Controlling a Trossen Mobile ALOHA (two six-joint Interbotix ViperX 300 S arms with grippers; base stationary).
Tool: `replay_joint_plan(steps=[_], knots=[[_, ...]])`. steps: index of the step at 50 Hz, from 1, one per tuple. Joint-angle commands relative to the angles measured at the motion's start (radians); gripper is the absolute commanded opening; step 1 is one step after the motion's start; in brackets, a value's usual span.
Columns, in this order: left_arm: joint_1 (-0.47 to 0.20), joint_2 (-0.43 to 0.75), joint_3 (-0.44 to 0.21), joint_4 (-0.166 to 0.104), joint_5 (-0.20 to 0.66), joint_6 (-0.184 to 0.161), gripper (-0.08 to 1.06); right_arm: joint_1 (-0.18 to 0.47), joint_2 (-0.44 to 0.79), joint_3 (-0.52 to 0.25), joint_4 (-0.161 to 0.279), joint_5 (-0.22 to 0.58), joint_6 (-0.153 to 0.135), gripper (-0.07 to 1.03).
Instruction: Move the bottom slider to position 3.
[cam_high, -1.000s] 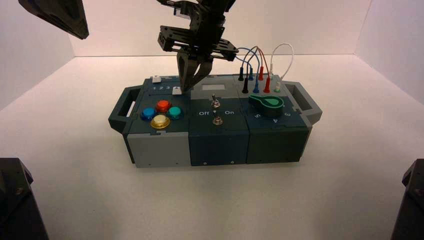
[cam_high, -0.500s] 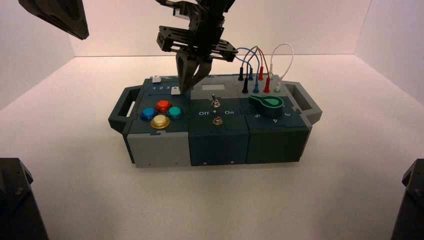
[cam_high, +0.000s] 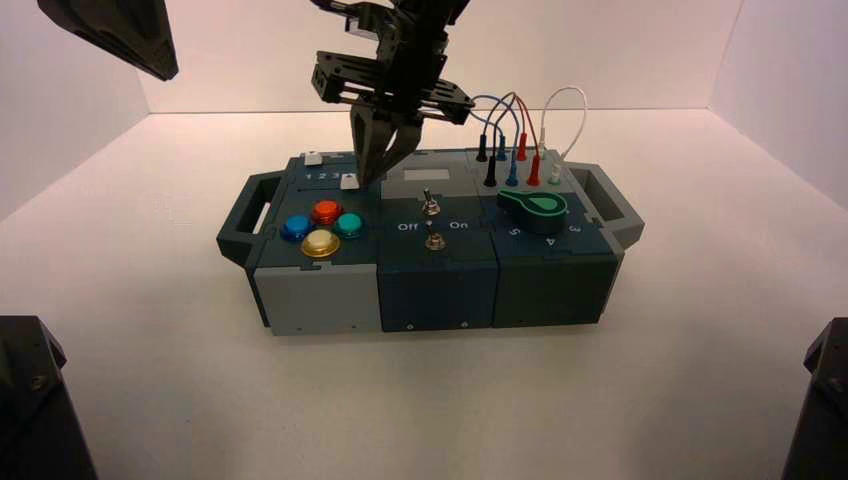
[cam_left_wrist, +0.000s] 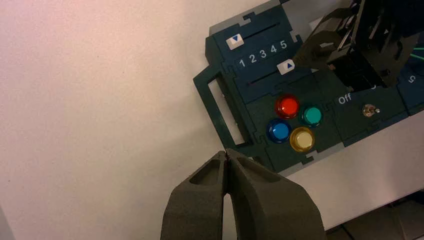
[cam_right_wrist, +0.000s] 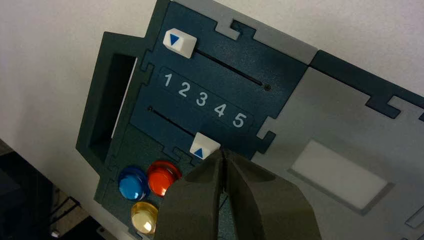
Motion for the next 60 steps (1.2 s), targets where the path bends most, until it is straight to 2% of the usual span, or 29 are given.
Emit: replay_joint_plan(steps=[1, 60], knots=[[-0.003, -0.003, -0.028, 0.0, -0.003, 0.008, -0.03, 0.015, -0.018, -0.032, 0.009, -0.002, 0.002, -0.02], [-0.003, 0.002, -0.026, 0.0, 0.0, 0.006, -0.03, 0.031, 0.011, -0.071, 0.015, 0.025, 0.002, -0.02]])
